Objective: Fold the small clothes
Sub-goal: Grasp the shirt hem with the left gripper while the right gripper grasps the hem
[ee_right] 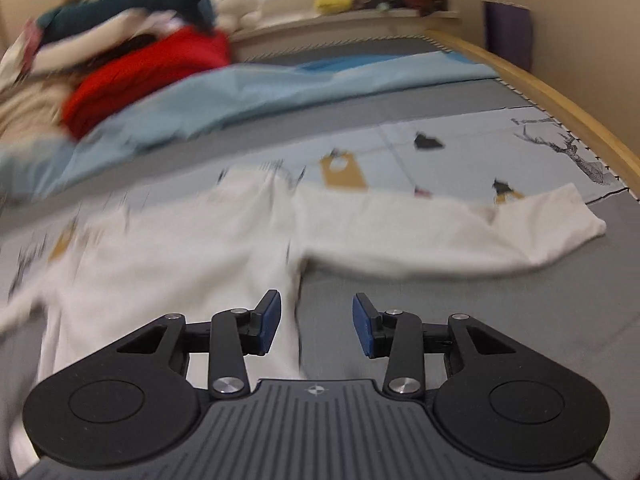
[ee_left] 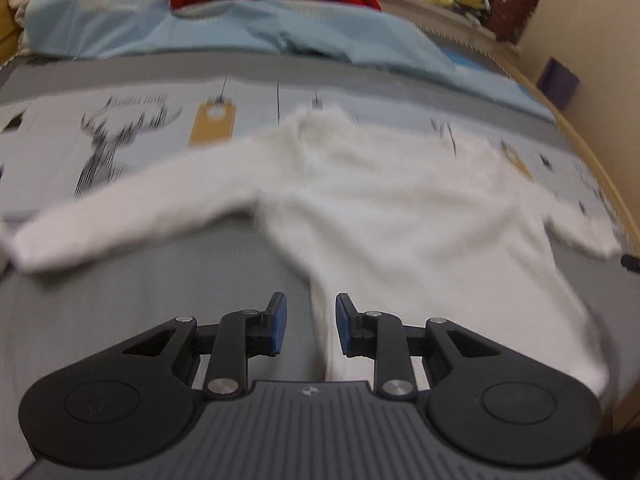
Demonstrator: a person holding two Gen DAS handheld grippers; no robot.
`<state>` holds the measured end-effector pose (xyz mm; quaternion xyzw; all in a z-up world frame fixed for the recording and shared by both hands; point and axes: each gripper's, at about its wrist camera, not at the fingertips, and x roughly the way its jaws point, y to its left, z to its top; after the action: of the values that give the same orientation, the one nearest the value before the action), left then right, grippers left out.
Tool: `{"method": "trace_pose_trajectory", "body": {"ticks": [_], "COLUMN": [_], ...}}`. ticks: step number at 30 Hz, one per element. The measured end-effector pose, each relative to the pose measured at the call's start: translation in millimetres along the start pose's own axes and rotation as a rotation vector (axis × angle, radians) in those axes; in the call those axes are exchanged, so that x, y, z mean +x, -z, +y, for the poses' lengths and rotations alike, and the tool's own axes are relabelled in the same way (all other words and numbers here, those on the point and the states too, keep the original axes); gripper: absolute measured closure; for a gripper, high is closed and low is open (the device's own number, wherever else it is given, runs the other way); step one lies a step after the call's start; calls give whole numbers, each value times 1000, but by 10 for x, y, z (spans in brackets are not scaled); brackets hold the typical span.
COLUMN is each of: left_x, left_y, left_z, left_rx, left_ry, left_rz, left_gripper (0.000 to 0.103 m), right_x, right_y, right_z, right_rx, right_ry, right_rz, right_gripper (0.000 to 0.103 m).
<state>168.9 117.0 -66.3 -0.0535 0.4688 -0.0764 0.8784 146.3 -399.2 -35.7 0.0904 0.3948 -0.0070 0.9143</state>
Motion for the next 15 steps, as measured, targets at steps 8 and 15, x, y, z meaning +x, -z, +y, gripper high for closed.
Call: {"method": "trace_pose_trajectory", "body": {"ticks": [8,15], "left_x": [-126,71], "left_y": [722,834], "left_z": [102,94], "left_rx": [-49,-95], "left_ry": [125,119], "left_rz": [205,293], "left_gripper": [72,71], "right_x": [-100,59], "right_y": [588,955], "right_z": [-95,-199], "right_rx": [-11,-10], "right_ry": [11,69], "right_rz": [200,358], "right_gripper": [62,61]}}
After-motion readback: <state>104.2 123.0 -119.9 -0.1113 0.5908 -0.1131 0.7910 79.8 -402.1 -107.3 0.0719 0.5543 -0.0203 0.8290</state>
